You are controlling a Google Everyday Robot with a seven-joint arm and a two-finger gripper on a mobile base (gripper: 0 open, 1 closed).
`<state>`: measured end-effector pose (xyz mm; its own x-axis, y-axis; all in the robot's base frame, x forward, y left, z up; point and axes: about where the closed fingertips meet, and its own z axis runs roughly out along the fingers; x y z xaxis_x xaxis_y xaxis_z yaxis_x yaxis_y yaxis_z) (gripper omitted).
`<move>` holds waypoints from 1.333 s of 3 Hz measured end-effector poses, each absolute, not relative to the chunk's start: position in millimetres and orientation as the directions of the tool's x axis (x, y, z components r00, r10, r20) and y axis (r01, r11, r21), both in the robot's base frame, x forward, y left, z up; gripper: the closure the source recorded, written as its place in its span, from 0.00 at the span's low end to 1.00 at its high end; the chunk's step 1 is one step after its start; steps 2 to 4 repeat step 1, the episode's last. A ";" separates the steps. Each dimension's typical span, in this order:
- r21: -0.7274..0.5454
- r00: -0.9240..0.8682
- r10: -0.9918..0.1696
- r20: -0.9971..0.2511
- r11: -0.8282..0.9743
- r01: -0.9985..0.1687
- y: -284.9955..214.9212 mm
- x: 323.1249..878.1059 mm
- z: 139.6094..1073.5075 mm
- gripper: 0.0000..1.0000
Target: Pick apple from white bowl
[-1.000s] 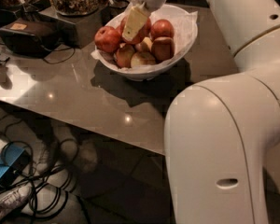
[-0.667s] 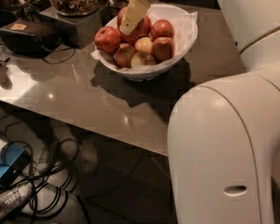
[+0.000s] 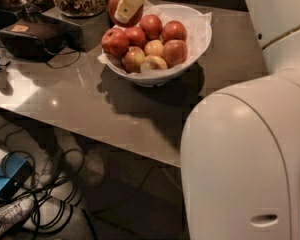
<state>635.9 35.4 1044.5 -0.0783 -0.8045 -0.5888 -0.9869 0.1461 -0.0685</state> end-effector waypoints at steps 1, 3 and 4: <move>-0.086 -0.078 -0.790 -0.609 0.164 -0.983 41.3 645.5 1045.4 1.00; -0.086 -0.078 -0.790 -0.609 0.164 -0.983 41.3 645.5 1045.4 1.00; -0.086 -0.078 -0.790 -0.609 0.164 -0.983 41.3 645.5 1045.4 1.00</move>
Offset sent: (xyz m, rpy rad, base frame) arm 0.0000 0.0000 0.0000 0.0000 0.0000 0.0000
